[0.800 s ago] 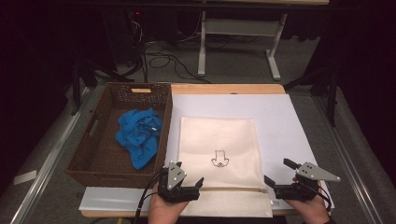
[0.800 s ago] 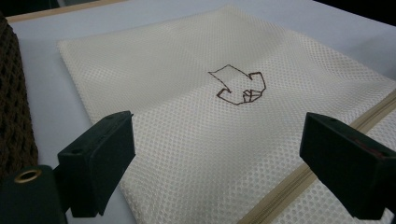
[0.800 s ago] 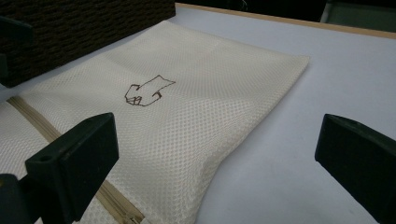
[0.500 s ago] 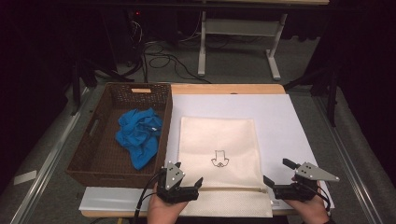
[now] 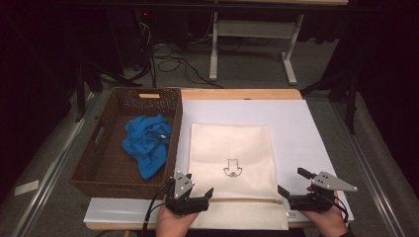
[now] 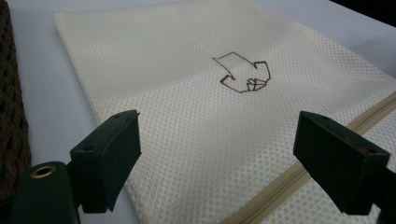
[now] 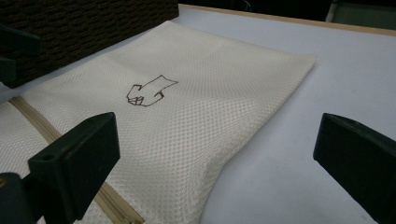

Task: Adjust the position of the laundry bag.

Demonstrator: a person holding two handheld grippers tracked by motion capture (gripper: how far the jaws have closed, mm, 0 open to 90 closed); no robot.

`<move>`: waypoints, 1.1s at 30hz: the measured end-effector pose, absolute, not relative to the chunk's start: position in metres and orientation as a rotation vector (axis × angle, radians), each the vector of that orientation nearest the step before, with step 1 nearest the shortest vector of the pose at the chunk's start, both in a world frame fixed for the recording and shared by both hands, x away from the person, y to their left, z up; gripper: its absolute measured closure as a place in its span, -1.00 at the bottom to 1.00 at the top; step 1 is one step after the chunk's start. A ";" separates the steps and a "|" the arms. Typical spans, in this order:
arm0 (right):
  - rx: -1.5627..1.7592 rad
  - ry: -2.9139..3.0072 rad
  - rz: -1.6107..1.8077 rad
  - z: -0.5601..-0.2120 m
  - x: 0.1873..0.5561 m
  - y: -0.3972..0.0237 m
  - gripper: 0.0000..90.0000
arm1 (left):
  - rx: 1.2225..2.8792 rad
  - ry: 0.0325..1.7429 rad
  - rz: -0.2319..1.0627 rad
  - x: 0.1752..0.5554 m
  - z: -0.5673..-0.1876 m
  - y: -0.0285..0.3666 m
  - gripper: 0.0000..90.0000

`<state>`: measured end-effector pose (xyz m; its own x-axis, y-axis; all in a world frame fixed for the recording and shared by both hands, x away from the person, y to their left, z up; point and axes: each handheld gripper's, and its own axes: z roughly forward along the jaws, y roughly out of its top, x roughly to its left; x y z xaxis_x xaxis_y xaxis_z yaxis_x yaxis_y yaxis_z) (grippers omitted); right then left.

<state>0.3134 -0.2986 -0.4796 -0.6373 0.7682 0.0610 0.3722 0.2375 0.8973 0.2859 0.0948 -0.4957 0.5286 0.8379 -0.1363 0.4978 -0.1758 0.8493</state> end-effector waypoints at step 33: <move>1.167 2.252 1.214 -0.500 0.323 -0.286 -0.25 | 1.999 1.266 0.392 0.291 -0.521 0.091 -0.60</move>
